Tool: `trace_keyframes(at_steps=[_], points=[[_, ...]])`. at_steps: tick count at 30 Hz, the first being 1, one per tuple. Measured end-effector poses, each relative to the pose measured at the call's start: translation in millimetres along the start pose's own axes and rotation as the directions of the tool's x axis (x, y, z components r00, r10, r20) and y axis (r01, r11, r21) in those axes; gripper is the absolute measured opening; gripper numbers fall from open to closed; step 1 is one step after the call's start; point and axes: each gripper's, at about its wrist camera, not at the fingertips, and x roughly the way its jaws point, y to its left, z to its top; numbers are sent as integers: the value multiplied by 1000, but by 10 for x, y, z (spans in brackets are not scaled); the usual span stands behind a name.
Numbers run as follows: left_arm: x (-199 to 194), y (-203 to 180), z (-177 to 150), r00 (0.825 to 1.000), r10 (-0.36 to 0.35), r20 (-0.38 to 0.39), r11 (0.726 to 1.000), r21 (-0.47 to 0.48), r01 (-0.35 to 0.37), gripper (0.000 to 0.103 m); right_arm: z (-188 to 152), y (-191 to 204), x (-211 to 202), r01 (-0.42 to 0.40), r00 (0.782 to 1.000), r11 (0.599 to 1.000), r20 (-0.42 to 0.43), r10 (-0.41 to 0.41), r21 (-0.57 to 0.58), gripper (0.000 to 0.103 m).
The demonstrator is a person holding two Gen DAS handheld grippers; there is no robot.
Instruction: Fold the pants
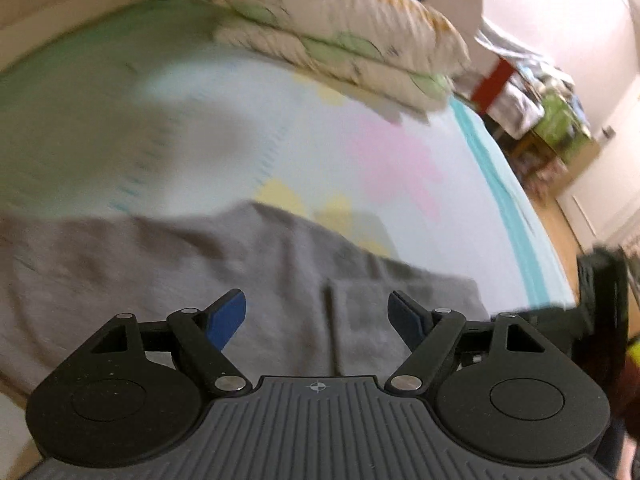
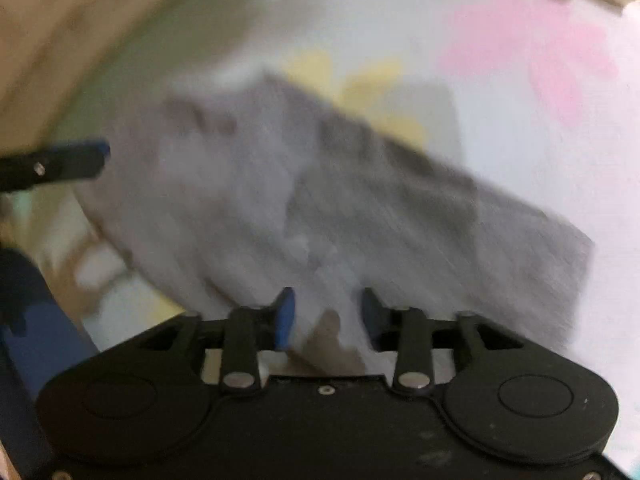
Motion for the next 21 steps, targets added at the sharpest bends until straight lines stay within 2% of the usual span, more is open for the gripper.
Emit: trace_keyframes(at_steps=[3, 5, 7, 8, 10, 13, 15, 17, 19, 21], points=[[-148, 197, 37, 998, 52, 23, 998, -18, -52, 77, -113, 213, 140, -15, 998, 1000, 65, 15, -1, 39], [-182, 323, 13, 996, 86, 31, 996, -37, -85, 78, -224, 357, 321, -6, 999, 1000, 47, 7, -24, 38], [-206, 466, -48, 995, 94, 28, 993, -73, -92, 79, -374, 425, 486, 2, 1000, 999, 2, -2, -38, 39], [-227, 517, -71, 995, 93, 25, 992, -88, -91, 79, -457, 499, 485, 32, 999, 997, 36, -29, -65, 40], [-208, 586, -98, 997, 81, 15, 989, -127, -79, 79, -501, 621, 433, 61, 998, 986, 42, -55, -152, 42], [-164, 594, -83, 995, 80, 58, 989, -127, -72, 79, -407, 642, 351, 15, 997, 991, 82, -4, -135, 39], [-98, 617, -92, 994, 72, 80, 988, -146, -59, 79, -293, 680, 282, 31, 986, 990, 164, -8, -138, 38], [-10, 664, -122, 994, 65, 87, 985, -165, -50, 79, -145, 681, 224, 36, 967, 990, 256, 1, -138, 38], [78, 701, -149, 996, 62, 65, 984, -169, -50, 79, 72, 713, 332, 19, 954, 993, 301, 17, -118, 34], [99, 751, -163, 996, 50, 69, 982, -184, -37, 79, 268, 693, 443, 6, 944, 995, 328, 27, -99, 24]])
